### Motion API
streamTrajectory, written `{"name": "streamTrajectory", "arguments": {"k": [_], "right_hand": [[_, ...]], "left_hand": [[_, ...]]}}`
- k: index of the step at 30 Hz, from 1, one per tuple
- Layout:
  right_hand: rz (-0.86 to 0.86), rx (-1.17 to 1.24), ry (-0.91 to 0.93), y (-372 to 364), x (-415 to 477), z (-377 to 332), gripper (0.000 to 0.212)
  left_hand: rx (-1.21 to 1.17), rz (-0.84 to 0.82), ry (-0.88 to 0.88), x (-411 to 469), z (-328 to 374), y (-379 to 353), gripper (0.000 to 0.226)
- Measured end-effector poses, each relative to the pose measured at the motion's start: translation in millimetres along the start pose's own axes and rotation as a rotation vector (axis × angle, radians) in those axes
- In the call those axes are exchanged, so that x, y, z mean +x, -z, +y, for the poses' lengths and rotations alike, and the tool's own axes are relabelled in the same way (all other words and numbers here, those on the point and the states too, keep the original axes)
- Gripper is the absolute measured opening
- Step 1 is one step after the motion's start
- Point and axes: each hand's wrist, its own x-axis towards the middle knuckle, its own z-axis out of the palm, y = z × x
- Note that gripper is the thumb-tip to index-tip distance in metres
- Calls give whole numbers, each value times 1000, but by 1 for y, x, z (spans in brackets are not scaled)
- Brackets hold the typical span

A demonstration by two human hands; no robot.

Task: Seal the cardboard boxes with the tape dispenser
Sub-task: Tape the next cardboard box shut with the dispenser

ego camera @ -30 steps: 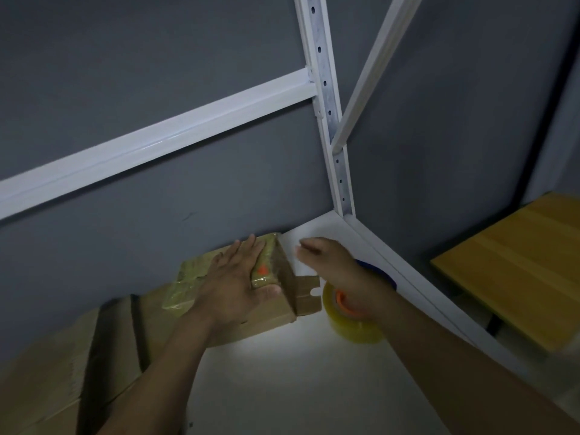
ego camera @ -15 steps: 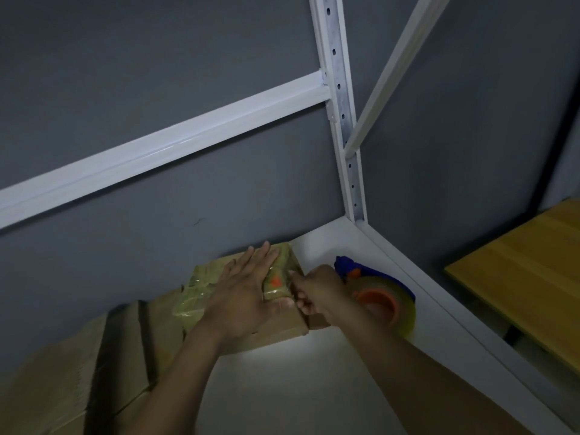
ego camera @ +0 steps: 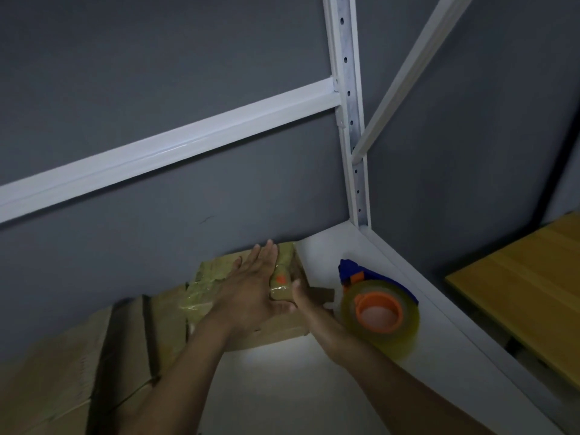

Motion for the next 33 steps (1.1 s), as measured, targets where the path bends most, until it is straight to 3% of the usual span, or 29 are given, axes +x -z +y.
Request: {"name": "streamTrajectory", "arguments": {"k": [2,3,5,6,10,13,16,18,22,24,26,29,33], "right_hand": [[29,141,-99,8,-5,-7,69],[14,106,-52,9,-6,-15,63],[41,-34,49,2,-7,-29,59],[73,-113,72,-8,-8,-38,70],[84,-444,159,-21,3,-16,79],[105,-594,117,-13,4,-17,61],[160,-747,154,-4,11,-21,61],[230,-820,331,-6,12,-19,62],[235,-1351,779,-17,8,-16,53],[204,-1424,880,-14,16,-20,43],[206,-1420,850,-2,28,-30,29],[179,-1451,845,14,48,-40,44],[33,-1360,705,17,61,-45,44]], "left_hand": [[-3,-28,14,0,0,2,115],[-5,-32,15,0,1,2,116],[-11,-29,10,-1,2,3,116],[-17,-21,4,-1,2,4,115],[-40,-50,-47,-11,-14,7,108],[43,-47,52,-29,-52,10,100],[-46,-40,195,-51,-78,12,124],[-124,9,236,-59,-77,8,142],[-119,136,283,-69,-60,-1,125],[-86,174,273,-77,-56,-4,134],[-40,187,224,-85,-54,-5,137],[-139,212,135,-98,-53,-3,113],[-136,498,109,-95,-42,-15,64]]}}
